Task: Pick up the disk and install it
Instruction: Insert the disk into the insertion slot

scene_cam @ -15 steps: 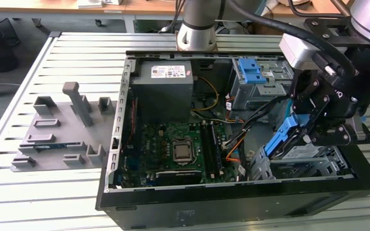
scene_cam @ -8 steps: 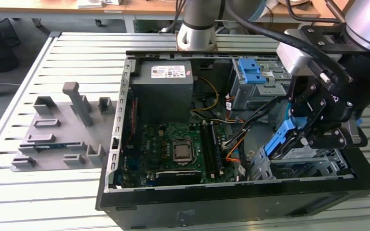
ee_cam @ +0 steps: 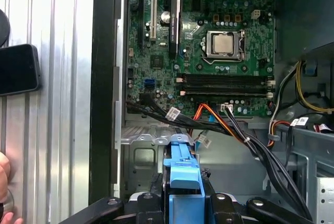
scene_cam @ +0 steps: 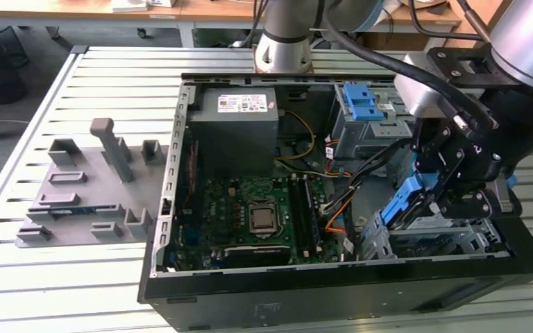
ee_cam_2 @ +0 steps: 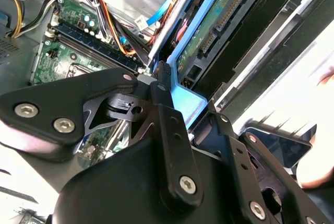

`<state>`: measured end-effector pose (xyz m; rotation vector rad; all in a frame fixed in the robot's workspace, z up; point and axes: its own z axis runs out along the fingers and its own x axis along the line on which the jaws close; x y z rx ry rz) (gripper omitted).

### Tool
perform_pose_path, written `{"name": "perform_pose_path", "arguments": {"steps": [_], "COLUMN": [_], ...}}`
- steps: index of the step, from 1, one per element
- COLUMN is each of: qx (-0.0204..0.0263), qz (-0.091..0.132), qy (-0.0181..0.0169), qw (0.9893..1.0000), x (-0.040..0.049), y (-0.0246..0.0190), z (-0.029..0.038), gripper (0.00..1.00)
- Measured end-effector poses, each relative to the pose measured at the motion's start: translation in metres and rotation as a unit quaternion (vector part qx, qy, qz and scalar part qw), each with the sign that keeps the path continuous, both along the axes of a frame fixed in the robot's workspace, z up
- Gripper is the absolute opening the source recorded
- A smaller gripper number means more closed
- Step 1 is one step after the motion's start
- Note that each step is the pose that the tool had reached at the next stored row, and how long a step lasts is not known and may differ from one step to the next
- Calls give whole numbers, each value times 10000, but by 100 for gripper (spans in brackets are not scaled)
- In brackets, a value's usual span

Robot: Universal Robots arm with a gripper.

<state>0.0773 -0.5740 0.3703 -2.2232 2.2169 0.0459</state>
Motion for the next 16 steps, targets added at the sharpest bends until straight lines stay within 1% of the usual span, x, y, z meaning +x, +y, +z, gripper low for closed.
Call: {"name": "perform_pose_path", "arguments": {"steps": [16], "qx": [-1], "qz": [0], "qy": [0], "qw": [10000], "x": [0], "y": [0], "z": [-162], "gripper": [36]}}
